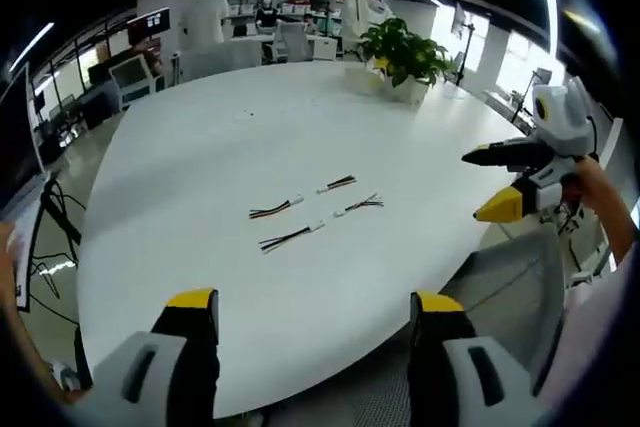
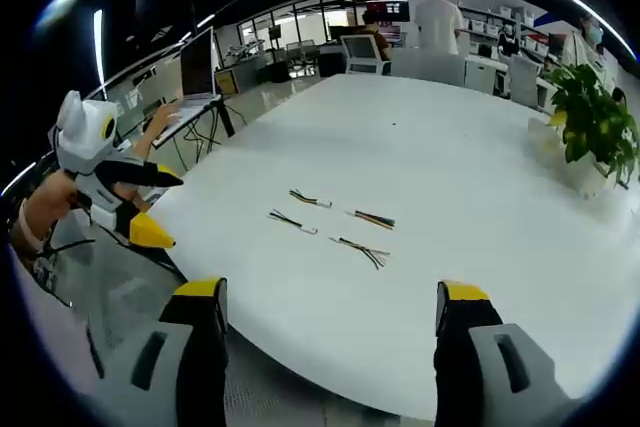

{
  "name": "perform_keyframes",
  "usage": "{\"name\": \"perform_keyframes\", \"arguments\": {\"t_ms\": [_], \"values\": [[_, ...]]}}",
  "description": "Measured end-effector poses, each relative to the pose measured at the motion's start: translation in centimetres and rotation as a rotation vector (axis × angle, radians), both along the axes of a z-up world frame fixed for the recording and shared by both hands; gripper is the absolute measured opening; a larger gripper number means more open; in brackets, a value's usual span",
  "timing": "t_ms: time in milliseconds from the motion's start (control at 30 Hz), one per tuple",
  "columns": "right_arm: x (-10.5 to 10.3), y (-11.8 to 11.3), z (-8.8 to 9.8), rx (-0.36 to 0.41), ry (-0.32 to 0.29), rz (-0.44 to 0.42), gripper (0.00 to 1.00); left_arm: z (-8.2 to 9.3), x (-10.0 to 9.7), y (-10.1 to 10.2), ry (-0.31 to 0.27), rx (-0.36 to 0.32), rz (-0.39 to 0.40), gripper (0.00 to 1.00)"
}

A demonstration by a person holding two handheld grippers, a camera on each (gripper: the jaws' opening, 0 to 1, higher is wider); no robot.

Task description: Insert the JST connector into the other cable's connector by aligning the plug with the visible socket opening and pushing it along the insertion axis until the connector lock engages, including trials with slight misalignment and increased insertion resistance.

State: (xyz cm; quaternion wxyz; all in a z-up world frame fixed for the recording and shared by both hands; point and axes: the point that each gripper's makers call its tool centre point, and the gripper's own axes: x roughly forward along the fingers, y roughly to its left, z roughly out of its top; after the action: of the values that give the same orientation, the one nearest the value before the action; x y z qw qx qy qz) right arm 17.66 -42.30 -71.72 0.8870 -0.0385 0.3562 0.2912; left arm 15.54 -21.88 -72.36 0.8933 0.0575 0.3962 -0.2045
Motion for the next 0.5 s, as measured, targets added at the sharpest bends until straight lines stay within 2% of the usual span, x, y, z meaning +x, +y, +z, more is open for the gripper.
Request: {"name": "perform_keyframes", "arguments": {"t_ms": [367,500], "values": [[0.07,0.34,0.10,0.007,-0.001,0.011,0.84,-0.18,-0.20,0.05,0.004,0.007,0.001,0.75],[0.09,0.28,0.07,0.004,-0.002,0.010,0.84,-0.27,-0.21,-0.19,0.000,-0.016,-0.002,0.74]]}}
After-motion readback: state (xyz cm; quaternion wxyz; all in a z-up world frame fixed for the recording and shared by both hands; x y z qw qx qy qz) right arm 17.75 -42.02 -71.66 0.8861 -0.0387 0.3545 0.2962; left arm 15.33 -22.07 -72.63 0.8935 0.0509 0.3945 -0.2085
